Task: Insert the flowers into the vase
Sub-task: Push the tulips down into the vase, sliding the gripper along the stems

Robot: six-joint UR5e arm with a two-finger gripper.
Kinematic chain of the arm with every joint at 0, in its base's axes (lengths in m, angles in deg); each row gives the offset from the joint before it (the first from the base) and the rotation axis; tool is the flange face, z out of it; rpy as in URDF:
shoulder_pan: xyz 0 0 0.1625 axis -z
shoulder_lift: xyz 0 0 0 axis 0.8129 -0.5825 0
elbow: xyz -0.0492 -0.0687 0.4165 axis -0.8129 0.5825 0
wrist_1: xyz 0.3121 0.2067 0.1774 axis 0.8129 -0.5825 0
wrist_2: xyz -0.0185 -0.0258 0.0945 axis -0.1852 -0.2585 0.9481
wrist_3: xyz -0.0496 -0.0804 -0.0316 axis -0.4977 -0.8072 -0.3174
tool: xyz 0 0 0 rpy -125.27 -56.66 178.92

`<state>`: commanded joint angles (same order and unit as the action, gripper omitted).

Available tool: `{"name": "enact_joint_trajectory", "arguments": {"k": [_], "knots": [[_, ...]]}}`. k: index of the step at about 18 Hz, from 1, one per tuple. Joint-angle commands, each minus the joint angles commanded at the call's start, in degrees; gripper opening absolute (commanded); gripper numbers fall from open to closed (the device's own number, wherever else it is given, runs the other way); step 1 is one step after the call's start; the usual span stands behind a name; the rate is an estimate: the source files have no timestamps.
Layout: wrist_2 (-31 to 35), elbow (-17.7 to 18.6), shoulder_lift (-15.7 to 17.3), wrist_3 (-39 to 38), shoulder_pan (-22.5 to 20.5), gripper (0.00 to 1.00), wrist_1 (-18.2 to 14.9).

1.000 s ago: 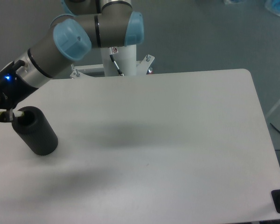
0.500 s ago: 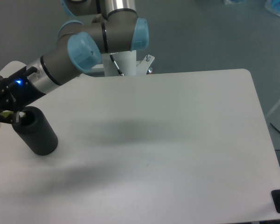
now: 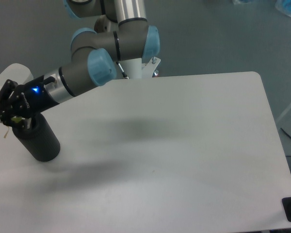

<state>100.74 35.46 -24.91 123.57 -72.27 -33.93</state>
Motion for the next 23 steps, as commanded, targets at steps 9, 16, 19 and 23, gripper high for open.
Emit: {"name": "enact_joint_trajectory", "arguments": {"k": [9,16,19,23], "knots": [[-3.4,6.2,-0.4,11.7,-3.3,0.0,0.0],[-3.4,9.4,-1.1,16.2,-4.0,0.0,0.0],[-3.4,9.7,-1.1,16.0,-3.9,0.0,0.0],[-4.7,9.7,-1.3,15.4,-3.3,0.46,-0.2]]}}
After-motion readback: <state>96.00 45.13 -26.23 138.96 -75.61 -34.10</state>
